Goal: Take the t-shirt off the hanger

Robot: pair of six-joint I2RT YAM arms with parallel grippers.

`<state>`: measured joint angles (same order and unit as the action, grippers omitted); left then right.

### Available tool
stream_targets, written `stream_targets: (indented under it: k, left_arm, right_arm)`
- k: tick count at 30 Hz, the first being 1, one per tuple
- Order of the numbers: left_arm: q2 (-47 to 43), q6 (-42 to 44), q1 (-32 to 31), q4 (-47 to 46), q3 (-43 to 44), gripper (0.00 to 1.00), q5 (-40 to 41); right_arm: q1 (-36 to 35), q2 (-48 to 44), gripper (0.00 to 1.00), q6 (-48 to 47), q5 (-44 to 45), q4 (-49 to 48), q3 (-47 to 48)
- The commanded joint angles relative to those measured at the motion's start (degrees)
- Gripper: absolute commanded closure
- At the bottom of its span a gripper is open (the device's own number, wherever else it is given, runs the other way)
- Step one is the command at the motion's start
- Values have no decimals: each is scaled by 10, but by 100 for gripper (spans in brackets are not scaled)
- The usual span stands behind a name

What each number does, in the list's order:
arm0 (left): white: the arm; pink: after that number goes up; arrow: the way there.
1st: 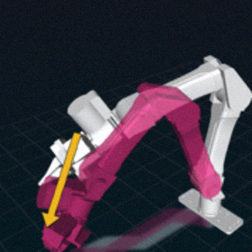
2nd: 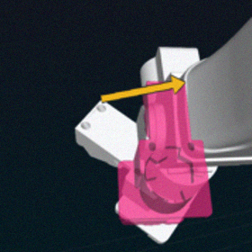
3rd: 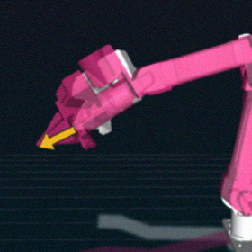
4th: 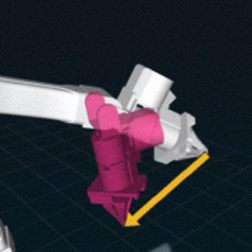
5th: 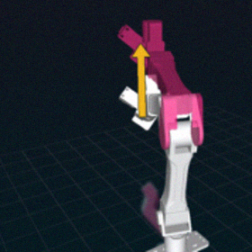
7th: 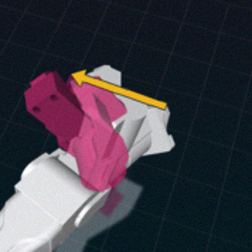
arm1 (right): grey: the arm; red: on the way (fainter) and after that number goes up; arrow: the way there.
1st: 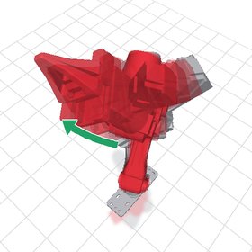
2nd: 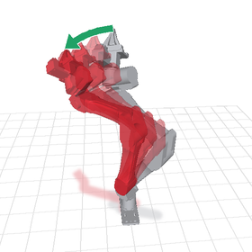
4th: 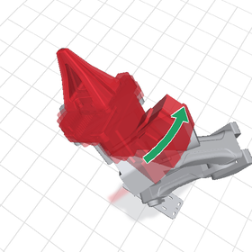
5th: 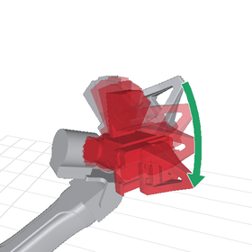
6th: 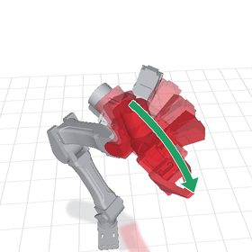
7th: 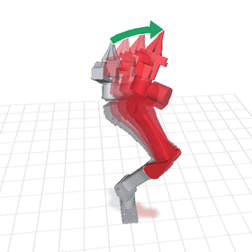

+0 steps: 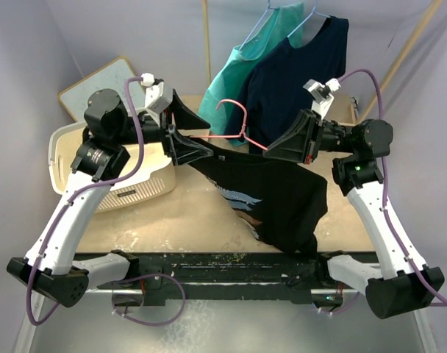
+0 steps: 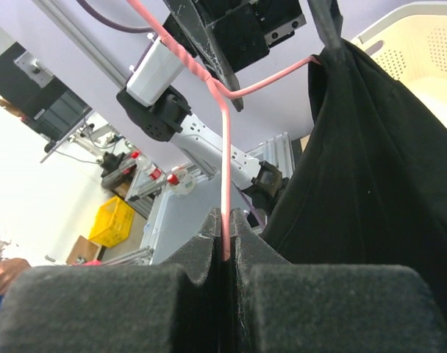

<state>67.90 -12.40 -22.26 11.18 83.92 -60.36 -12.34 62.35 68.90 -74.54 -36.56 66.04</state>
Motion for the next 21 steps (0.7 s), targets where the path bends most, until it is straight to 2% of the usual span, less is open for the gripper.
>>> stream_targets:
  k: [1,5,10,11,12,14,21]
  left_arm:
    - [-15,2,-1,-47,-20,22,-47]
    - [-5,-9,-1,-66,-28,37,-66]
    - [9,-28,-1,-96,-35,49,-88]
    - [11,-30,-1,-100,-37,56,-92]
    - [13,-30,-1,-102,-37,73,-96]
    - [14,-30,-1,-102,-39,99,-94]
    - [-17,-16,-1,-98,-59,100,-49]
  right_arm:
    - [-5,2,100,17,14,-65,14]
    - [-9,3,100,23,16,-72,11]
    - [-11,1,100,25,16,-71,10]
    - [-10,0,100,25,16,-71,10]
    - [-10,-1,100,25,16,-70,9]
    - [-10,-1,100,21,17,-63,9]
    - [-10,-2,100,-13,20,-21,6]
